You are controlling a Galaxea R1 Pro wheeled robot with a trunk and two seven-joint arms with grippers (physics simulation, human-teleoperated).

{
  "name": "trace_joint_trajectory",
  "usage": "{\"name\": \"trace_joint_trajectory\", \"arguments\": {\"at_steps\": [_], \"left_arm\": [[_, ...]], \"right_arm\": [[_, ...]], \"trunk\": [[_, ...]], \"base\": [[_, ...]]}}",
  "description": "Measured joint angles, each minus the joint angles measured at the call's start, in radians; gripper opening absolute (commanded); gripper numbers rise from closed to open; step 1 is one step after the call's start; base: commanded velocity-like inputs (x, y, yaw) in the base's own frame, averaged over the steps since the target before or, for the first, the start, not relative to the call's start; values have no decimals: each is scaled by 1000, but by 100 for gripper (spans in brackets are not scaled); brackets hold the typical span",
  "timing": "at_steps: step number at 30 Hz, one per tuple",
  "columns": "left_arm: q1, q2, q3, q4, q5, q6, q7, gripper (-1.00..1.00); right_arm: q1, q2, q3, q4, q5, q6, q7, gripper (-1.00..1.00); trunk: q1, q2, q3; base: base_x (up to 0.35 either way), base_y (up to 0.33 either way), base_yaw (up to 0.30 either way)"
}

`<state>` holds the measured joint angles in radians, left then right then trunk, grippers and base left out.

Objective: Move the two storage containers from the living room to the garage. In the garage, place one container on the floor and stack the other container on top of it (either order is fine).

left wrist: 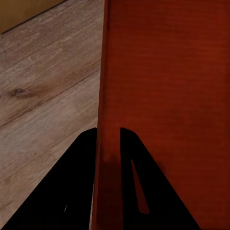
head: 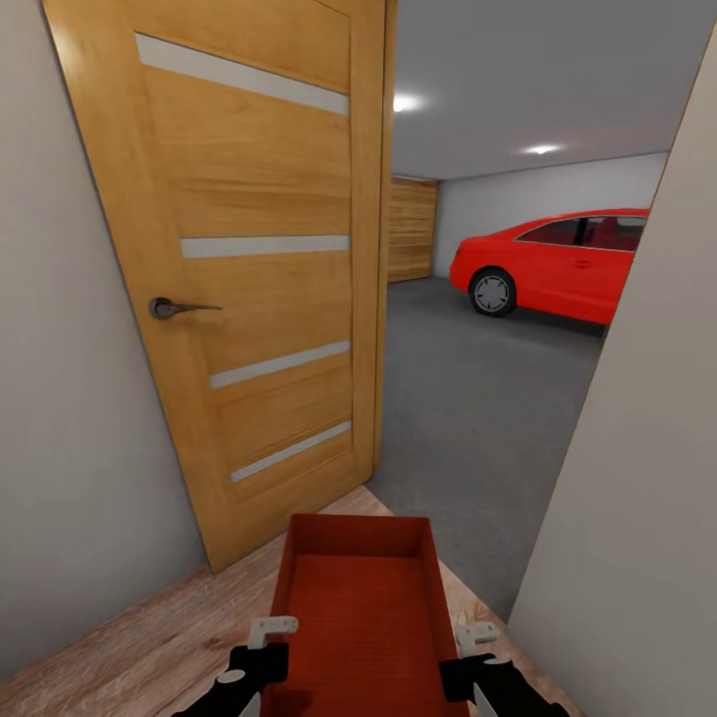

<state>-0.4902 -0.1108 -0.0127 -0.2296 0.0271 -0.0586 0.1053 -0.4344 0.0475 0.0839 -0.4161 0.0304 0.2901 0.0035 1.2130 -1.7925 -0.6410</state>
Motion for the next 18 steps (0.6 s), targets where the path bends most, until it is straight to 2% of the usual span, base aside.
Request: {"name": "trace_joint_trajectory", "arguments": {"at_steps": [18], "left_arm": [[-1,-5,-4,1,2,0,7,-100]], "right_arm": [[0,-5,-1,-1,0,1,6,-100]], "trunk": [[0,0,0]], "base": [[0,0,0]]}}
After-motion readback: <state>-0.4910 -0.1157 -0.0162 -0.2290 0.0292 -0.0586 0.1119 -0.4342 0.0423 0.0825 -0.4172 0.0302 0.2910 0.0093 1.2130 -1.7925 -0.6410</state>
